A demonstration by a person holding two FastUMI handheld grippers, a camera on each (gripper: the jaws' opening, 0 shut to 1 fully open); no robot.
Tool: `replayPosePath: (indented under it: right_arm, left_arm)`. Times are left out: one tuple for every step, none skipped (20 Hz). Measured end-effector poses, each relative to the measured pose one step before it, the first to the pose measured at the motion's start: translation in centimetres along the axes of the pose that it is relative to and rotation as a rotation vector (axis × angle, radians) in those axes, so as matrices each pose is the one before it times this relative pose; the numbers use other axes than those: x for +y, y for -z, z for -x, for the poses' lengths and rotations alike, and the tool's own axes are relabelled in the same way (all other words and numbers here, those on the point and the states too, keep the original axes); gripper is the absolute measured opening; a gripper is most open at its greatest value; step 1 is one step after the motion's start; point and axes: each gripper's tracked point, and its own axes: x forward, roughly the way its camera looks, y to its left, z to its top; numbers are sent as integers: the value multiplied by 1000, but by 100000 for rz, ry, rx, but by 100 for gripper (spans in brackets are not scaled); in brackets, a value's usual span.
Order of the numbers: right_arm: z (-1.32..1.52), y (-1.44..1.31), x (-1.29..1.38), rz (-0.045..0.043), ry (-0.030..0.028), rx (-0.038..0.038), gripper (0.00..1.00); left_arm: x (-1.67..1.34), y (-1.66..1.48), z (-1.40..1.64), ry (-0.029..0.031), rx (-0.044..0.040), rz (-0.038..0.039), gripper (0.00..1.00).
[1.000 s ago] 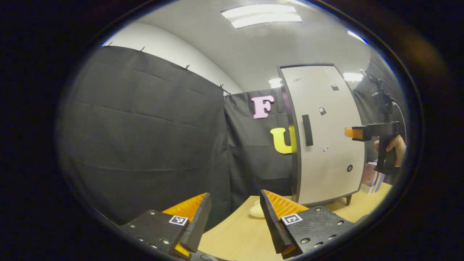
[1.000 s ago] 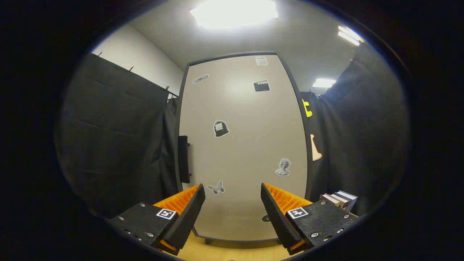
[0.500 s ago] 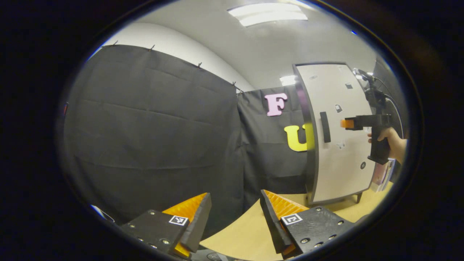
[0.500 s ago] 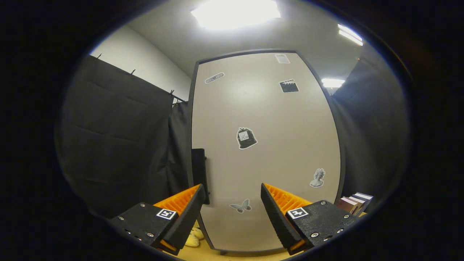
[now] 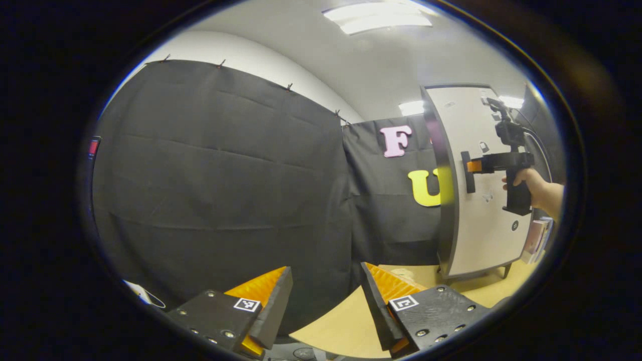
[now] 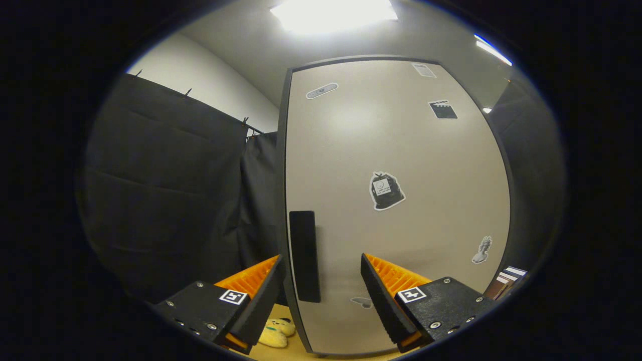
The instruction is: Open the cabinet door with the right hand, grasp the bottle in the cabinet with the left hand and place it on the coaster, then close the cabinet door with the right hand.
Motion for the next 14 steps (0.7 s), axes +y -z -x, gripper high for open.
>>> replayPosePath:
  right_arm:
    - [-553, 44, 325, 335, 250, 841, 90]
    - [-546, 122, 340, 352, -134, 1222, 88]
    - [-509, 180, 343, 280, -35, 1319, 83]
    - [-522, 144, 285, 133, -89, 963, 81]
    - [-474, 125, 63, 449, 679, 724, 72]
    - [-470, 137, 46, 865, 687, 827, 68]
    - [-412, 156, 133, 949, 338, 997, 61]
    - [-222, 397, 116, 1170, 483, 2013, 59]
    - [-307, 502, 176, 1039, 220, 2273, 52]
    - [-174, 377, 267, 495, -366, 1884, 51]
    - [-152, 297, 169, 106, -183, 1273, 51]
    - [-110, -198, -486, 781, 2765, -876, 51]
    - [-139, 234, -69, -491, 806, 628, 46]
    - [344, -153, 3, -1580, -591, -189, 36]
  left_arm:
    - [349, 142, 2, -673, 417, 186, 78]
    - [441, 133, -132, -546, 249, 260, 78]
    - [360, 106, -80, -702, 256, 317, 78]
    - [367, 197, -47, -588, 205, 333, 78]
    - [359, 29, 24, -675, 101, 261, 78]
    - [389, 124, 70, -638, 70, 249, 83]
    - [429, -11, 71, -485, 73, 265, 78]
    - [276, 127, -39, -469, 149, 211, 72]
    - [265, 103, -67, -362, 233, 238, 72]
    - [125, 64, -141, -246, 107, 250, 72]
    - [203, -56, -26, -259, -78, 125, 72]
    - [224, -9, -32, -251, -277, 61, 72]
    - [159, -114, -63, -111, -342, 19, 72]
    - [29, 96, -9, 114, -376, -39, 72]
